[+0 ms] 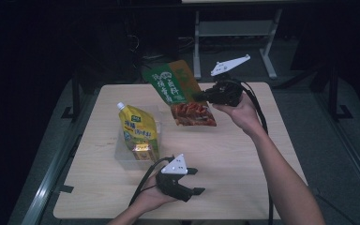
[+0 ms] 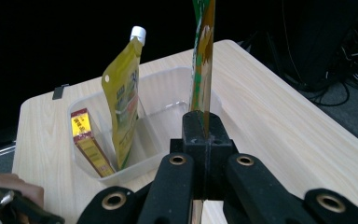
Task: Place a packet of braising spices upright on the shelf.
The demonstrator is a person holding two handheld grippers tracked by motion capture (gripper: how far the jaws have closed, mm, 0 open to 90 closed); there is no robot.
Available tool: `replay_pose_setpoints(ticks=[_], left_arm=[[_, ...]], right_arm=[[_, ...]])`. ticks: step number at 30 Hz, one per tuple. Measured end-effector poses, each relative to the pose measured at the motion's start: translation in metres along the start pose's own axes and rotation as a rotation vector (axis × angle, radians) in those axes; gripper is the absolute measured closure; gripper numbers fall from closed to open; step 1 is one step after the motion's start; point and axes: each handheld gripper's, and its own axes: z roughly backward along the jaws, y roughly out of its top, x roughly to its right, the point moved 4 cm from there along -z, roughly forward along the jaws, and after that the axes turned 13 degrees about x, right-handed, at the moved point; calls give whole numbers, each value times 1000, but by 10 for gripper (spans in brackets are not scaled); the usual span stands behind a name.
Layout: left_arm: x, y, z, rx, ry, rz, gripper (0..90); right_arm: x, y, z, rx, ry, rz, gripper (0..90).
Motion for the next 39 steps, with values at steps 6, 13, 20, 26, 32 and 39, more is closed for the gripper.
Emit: replay_pose_setpoints(ticks=[6,13,20,26,32,39], left_arm=[[2,-2,-1,-3,-8,2,309],[1,-3,0,-3,-9,-9,306],[0,-3,1,0,-7,-2,304],[0,-4,0,-14,-14,-17,301],[2,-5,-1,-22,-20,-13,300],[4,-6,0,-22,-26,-10,299]], right_arm=[[1,8,-15,2,20,11,900],[2,13,-32,7,37,15,900],[4,18,-49,1,49,21,900],[5,19,-63,5,59,14,900],[5,17,-81,7,79,14,900],[1,15,-103,13,98,9,900]])
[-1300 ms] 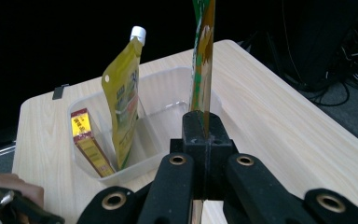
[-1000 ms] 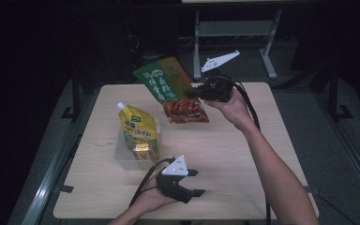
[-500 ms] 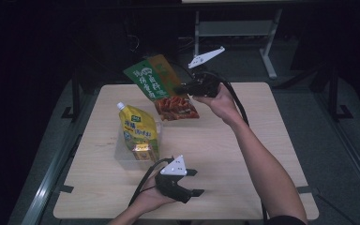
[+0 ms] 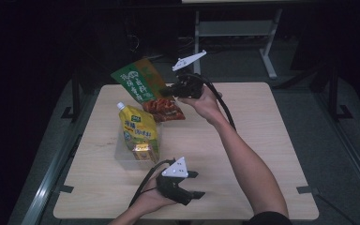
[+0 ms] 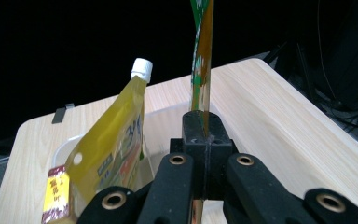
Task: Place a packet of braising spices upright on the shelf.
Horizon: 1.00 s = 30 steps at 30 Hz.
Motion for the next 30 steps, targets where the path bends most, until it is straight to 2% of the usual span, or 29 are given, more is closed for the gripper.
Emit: replay_pose_setpoints(ticks=[5,6,8,15,23,30], left_arm=[[1,0,2,6,2,2,299],[1,0,2,6,4,4,299],[-1,-1,3,4,4,-6,299],[0,-2,3,5,1,1,298],[1,-3,3,0,-3,-6,298],[1,-4,3,-6,-9,-11,297]], right_arm=[[-3,0,-15,4,11,-9,900],[-2,0,-18,3,12,2,900],[-3,0,-24,7,16,-3,900],[-4,-4,-44,17,33,-27,900],[-3,-17,-63,9,35,-64,900],[2,-36,-78,3,14,-110,900]])
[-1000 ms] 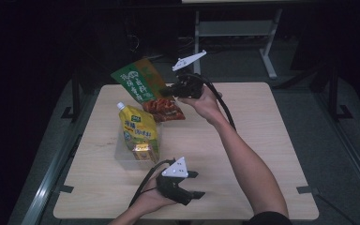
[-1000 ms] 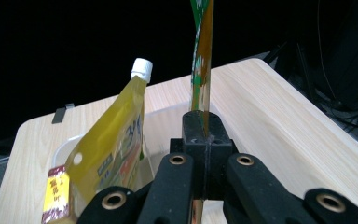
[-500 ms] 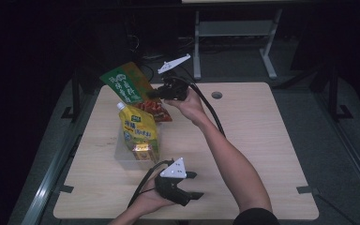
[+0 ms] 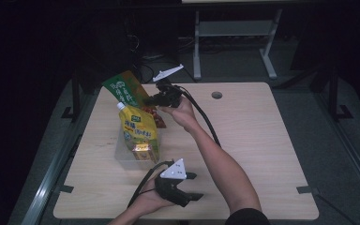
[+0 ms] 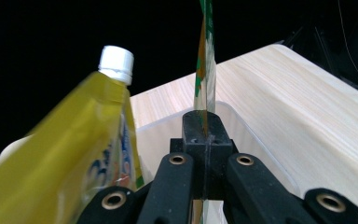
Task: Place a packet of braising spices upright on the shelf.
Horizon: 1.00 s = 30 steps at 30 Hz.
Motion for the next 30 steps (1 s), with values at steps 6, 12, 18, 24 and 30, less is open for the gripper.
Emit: replay_pose_setpoints(ticks=[6,12,18,24,30], left_arm=[[1,-2,0,-10,-3,-8,297],[2,-2,-2,-17,-3,-10,297],[1,-2,-1,-9,5,-1,297],[0,-1,-1,-8,8,-8,296],[-1,0,0,-5,10,-8,295]], right_arm=[[5,-7,0,10,-14,-22,900],[6,-13,4,-11,-51,-14,900],[4,-13,6,-51,-82,18,881],[4,-2,1,-109,-89,40,761],[11,5,-14,-185,-88,18,692]])
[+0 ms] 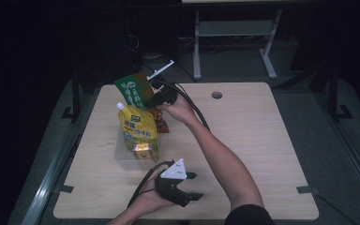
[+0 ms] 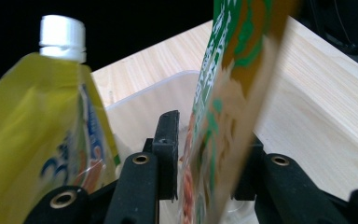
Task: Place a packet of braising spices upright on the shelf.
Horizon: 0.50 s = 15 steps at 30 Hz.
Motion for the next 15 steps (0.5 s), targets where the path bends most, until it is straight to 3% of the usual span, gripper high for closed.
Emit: replay_pose_setpoints(ticks=[3,5,11,15], left_arm=[[0,0,0,0,0,2,295],[0,0,0,-2,-2,-3,295],[1,0,-1,-5,-4,-3,295],[1,0,-1,-6,-5,-6,295]], right_arm=[[2,2,-5,-21,-23,6,805],[1,1,-7,-30,-25,-19,869],[-4,0,-3,16,-8,-67,893],[-8,0,1,50,4,-67,895]])
